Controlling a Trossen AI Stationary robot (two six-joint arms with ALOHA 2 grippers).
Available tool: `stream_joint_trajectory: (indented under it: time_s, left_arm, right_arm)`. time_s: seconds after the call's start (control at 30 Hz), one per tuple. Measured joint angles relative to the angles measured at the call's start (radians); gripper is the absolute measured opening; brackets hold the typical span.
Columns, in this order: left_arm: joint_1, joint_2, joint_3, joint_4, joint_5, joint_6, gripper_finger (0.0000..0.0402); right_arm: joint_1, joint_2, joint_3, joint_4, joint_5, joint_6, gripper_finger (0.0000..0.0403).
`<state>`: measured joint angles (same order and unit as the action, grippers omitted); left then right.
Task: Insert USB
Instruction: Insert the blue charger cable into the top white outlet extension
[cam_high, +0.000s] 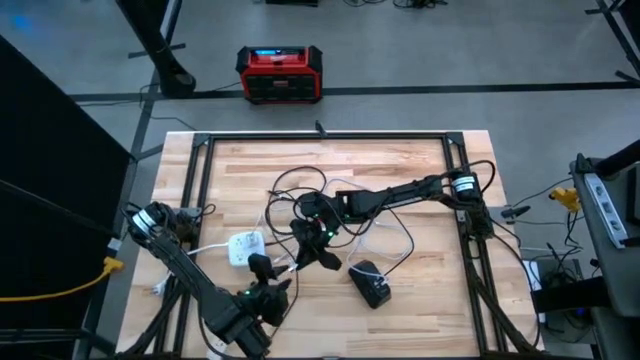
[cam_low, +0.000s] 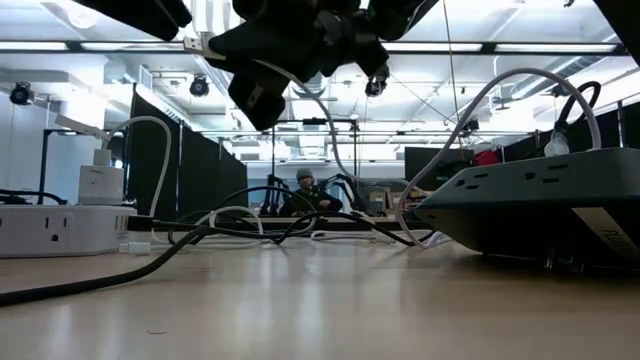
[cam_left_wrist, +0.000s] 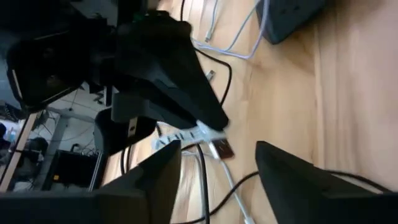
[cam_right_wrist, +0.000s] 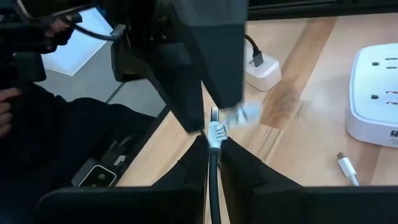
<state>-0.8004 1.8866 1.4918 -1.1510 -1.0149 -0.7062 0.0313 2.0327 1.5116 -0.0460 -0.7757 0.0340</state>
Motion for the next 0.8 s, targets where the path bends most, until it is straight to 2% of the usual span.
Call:
stream_joint_trajectory:
  time_s: [0.13, 0.3, 0.8]
  left_arm:
    - [0.027, 0.000, 0.000, 0.038, 0.002, 0.034, 0.0215]
    - [0.049, 0.000, 0.000, 0.044, 0.003, 0.040, 0.0209]
    - [0.065, 0.000, -0.001, 0.051, 0.064, 0.040, 0.0075]
  right_arm:
    - [0.002, 0.000, 0.000, 0.007, -0.002, -0.001, 0.0014]
    - [0.001, 0.000, 0.000, 0.006, -0.004, -0.003, 0.0014]
    - [0.001, 0.000, 0.000, 0.013, -0.013, -0.008, 0.0014]
